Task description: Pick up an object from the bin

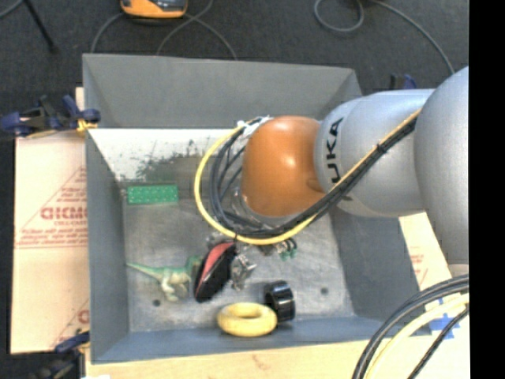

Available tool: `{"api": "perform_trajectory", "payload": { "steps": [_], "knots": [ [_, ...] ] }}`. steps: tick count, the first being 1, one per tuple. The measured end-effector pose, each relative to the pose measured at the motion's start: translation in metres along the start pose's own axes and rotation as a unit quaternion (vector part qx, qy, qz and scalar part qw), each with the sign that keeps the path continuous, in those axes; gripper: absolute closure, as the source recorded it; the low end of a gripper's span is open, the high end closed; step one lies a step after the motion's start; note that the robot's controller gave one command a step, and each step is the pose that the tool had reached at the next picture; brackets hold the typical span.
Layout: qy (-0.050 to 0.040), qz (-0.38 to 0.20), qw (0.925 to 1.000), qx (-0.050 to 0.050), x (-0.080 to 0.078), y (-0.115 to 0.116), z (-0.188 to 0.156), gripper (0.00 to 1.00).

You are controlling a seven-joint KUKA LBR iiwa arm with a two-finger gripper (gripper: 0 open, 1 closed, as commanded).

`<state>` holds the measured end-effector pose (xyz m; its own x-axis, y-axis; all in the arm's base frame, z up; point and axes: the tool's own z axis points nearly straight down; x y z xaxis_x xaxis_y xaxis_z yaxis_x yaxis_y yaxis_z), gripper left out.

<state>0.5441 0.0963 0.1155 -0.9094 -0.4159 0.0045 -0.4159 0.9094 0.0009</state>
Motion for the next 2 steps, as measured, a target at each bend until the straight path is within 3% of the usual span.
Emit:
{"api": "perform_trajectory", "payload": {
  "steps": [2],
  "knots": [
    [-0.0067, 0.001, 1.0, 0.002, -0.005, -0.0014, -0.0312, 1.0]
  ]
}}
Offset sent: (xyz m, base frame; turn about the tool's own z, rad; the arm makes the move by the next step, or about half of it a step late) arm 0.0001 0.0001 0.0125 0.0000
